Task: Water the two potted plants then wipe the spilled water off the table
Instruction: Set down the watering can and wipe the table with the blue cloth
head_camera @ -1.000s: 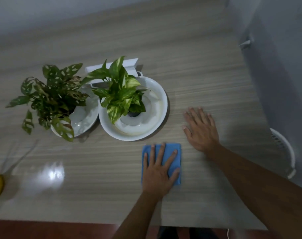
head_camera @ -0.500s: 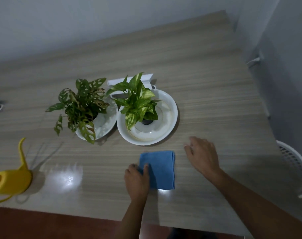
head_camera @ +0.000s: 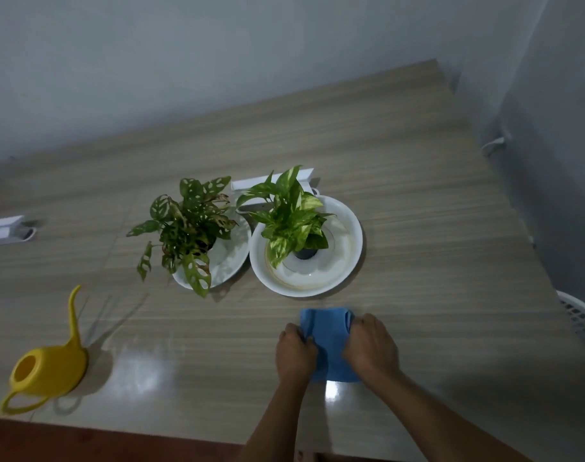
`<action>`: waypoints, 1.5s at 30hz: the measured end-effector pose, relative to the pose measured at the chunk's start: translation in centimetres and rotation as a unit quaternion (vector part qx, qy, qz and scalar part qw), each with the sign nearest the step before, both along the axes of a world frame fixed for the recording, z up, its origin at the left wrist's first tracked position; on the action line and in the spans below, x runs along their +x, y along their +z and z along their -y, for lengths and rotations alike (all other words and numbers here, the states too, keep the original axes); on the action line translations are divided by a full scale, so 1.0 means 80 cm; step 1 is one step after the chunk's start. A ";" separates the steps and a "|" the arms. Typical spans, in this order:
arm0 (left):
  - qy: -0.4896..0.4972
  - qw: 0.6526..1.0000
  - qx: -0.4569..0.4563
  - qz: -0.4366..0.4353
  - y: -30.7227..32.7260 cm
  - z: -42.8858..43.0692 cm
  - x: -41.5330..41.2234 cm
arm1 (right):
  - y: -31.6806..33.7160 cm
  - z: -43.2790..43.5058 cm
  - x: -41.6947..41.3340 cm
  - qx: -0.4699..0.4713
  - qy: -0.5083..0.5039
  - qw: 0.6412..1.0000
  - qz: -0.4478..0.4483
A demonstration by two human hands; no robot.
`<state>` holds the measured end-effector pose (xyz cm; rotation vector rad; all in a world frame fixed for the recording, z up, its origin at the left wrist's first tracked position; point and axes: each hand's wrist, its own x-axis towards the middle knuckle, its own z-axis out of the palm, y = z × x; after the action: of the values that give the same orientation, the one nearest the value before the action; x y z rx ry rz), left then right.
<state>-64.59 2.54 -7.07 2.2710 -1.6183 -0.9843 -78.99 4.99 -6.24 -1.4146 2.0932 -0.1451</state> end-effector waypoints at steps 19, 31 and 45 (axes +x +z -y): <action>0.007 0.989 -0.085 -0.122 0.036 0.029 0.359 | 0.032 0.044 0.317 -0.067 -0.084 0.967 0.233; 0.073 0.993 -0.089 -0.015 0.023 0.083 0.588 | 0.010 0.117 0.536 -0.039 0.041 0.962 0.267; -0.150 0.969 -0.099 0.168 -0.054 0.044 0.568 | 0.021 0.095 0.479 -0.068 0.025 0.967 0.243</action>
<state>-19.15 -0.97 -11.43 2.1854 -2.1400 -0.4718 -40.70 -2.64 -4.53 -1.3439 1.6656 -0.5641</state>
